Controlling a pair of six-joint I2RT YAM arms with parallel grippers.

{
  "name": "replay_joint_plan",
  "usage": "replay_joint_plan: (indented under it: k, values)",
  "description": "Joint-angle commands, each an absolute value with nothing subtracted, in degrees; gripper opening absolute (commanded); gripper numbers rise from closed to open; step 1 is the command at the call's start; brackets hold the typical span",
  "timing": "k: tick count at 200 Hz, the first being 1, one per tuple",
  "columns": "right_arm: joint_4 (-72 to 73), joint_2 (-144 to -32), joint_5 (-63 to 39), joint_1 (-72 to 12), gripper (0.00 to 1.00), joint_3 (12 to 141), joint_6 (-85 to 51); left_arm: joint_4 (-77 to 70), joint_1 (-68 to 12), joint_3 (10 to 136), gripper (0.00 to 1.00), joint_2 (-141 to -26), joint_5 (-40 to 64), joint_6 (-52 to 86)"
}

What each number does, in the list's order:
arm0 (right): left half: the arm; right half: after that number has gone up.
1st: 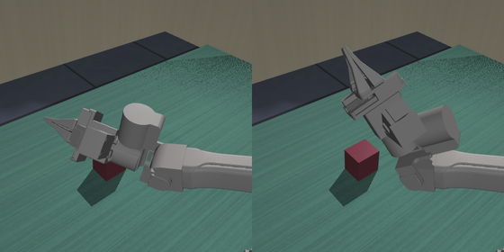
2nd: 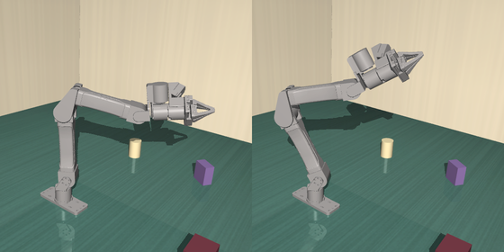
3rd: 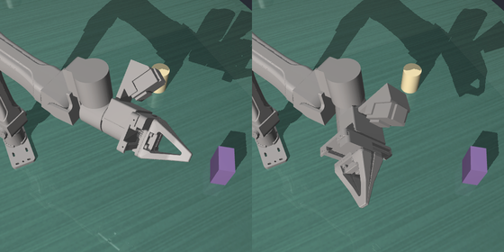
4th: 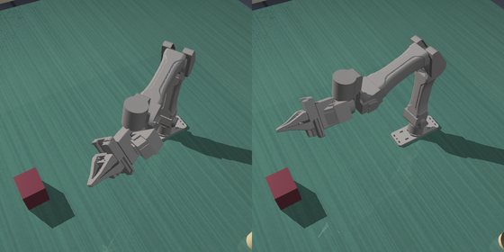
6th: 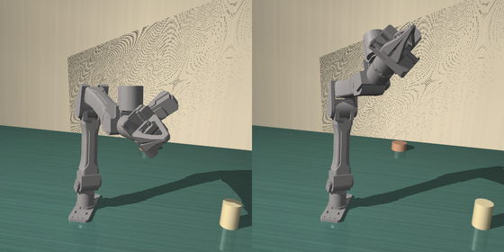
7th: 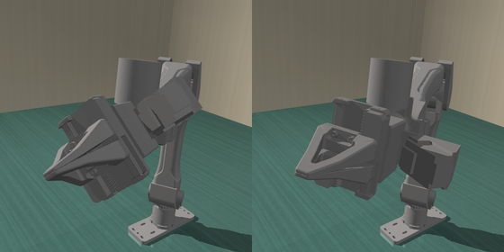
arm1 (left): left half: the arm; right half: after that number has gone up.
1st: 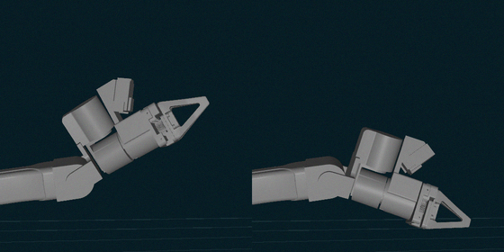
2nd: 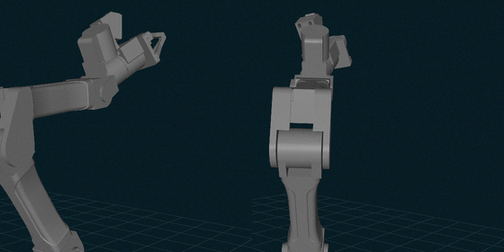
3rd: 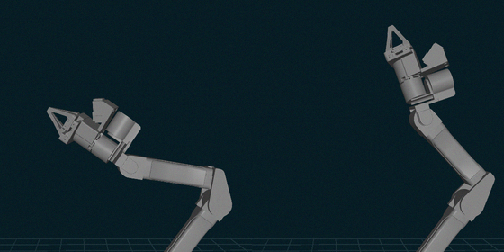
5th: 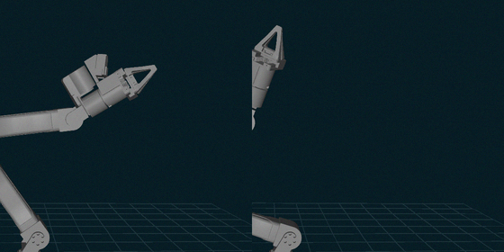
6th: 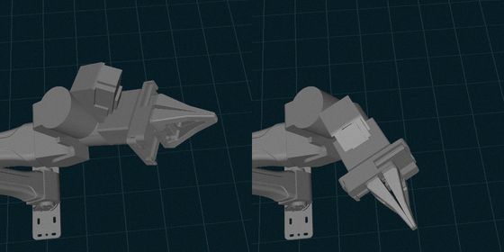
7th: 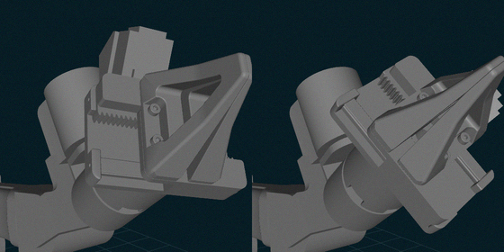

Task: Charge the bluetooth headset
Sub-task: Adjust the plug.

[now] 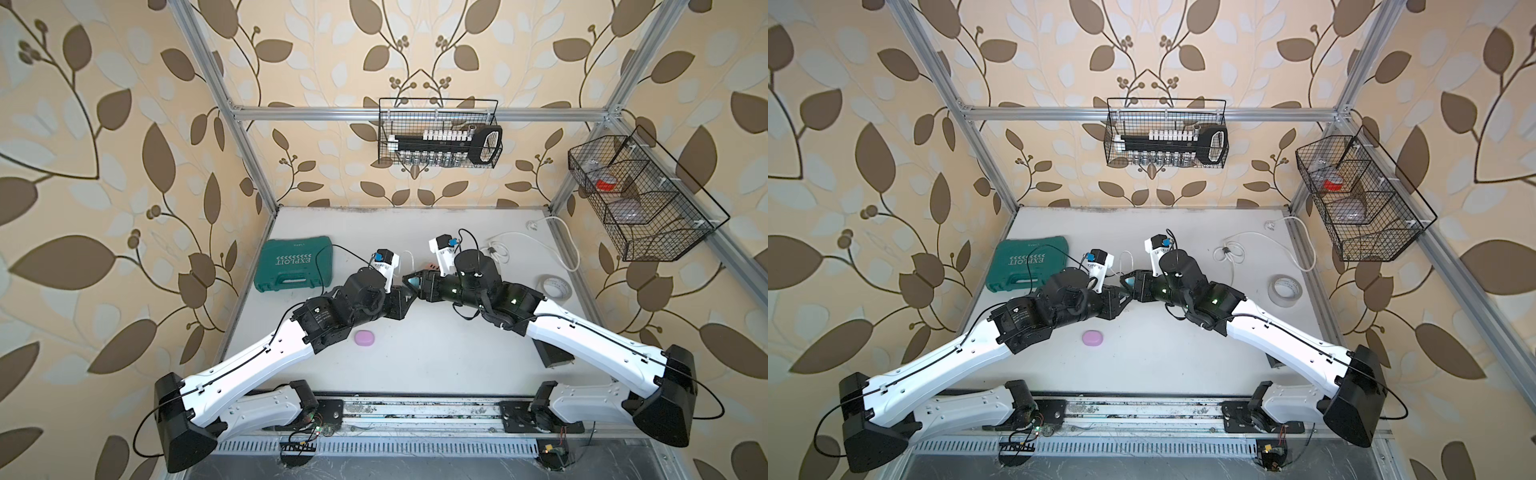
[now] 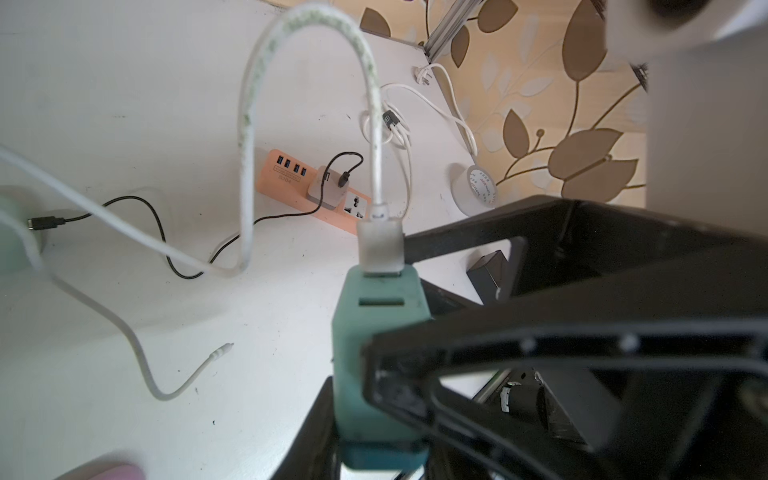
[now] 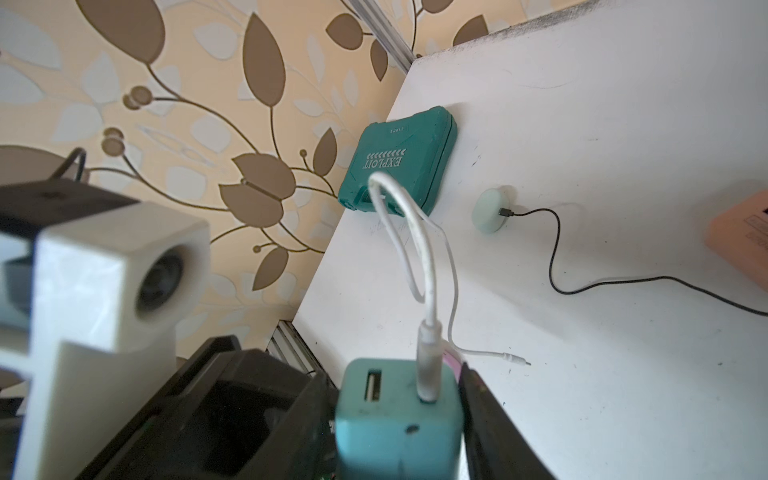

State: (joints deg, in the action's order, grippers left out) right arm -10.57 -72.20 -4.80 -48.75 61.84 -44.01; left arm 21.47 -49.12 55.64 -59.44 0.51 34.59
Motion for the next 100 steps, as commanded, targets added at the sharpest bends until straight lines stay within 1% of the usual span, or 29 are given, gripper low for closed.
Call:
replay_joint_plan:
  k: [1, 14, 31, 49, 76, 100]
  values:
    - [-11.6, -69.7, -6.4, -49.3, 0.61, 61.1, -42.0, 19.5, -49.1, 57.5, 0.21, -58.3, 0.0, 32.7]
    - [-12.0, -68.5, -7.1, -48.7, 0.66, 60.8, -40.7, 20.2, -49.0, 57.3, 0.21, -57.8, 0.5, 32.3]
    - [-12.4, -66.6, -8.2, -47.1, 0.69, 59.9, -39.8, 21.2, -49.0, 57.3, 0.21, -57.2, 1.2, 31.4]
    - [-12.0, -64.5, -13.3, -44.1, 0.72, 58.9, -39.0, 21.6, -49.0, 57.2, 0.21, -56.2, 3.3, 30.0]
    - [-12.4, -62.5, -22.5, -39.1, 0.72, 57.4, -36.6, 23.1, -49.0, 57.7, 0.21, -54.8, 6.6, 28.0]
    - [-12.7, -60.8, -28.8, -36.5, 0.72, 55.8, -34.4, 23.3, -48.9, 57.5, 0.20, -53.4, 10.7, 26.8]
